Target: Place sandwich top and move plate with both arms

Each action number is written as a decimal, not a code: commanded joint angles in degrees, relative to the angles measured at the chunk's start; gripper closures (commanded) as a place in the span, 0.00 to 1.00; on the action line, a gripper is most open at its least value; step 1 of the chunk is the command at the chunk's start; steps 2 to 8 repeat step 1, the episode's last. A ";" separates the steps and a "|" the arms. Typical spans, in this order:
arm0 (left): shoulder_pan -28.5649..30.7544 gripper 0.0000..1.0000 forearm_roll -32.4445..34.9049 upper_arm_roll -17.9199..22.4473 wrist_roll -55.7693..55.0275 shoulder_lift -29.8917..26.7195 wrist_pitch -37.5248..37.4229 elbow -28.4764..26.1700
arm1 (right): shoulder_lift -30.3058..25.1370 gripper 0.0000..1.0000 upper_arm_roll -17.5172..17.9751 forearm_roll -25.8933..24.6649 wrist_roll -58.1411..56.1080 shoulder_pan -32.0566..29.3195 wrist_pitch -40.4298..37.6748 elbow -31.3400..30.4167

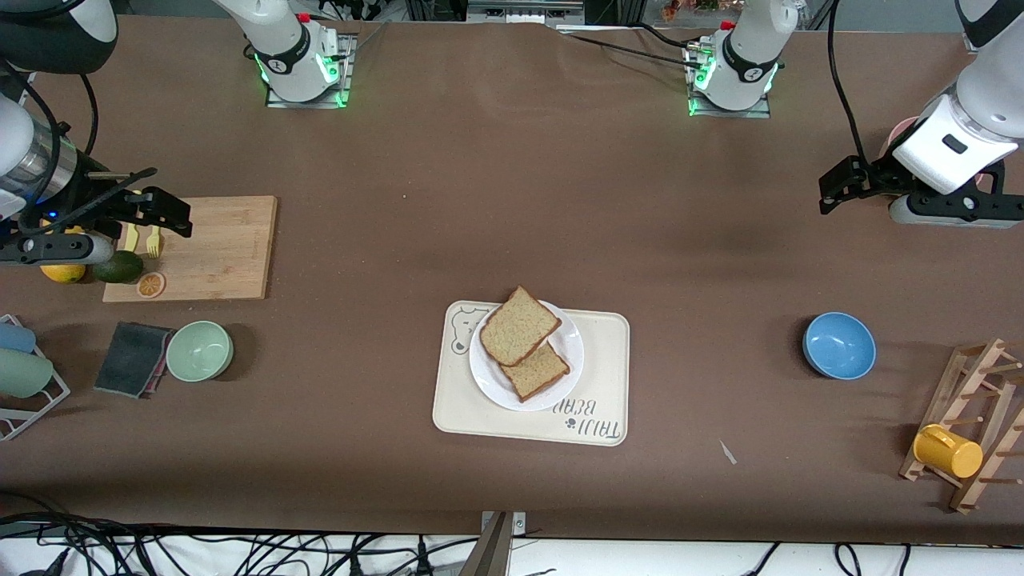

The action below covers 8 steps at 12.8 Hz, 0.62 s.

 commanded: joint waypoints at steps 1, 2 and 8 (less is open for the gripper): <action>0.52 0.00 -1.47 -0.35 0.05 -1.02 -0.86 -0.29 | 0.22 0.00 0.34 -0.23 -0.43 -0.12 0.47 0.66; 0.52 0.00 -1.47 -0.35 0.05 -1.02 -0.86 -0.29 | 0.22 0.00 0.34 -0.23 -0.43 -0.12 0.47 0.66; 0.52 0.00 -1.47 -0.35 0.05 -1.02 -0.86 -0.29 | 0.22 0.00 0.34 -0.23 -0.43 -0.12 0.47 0.66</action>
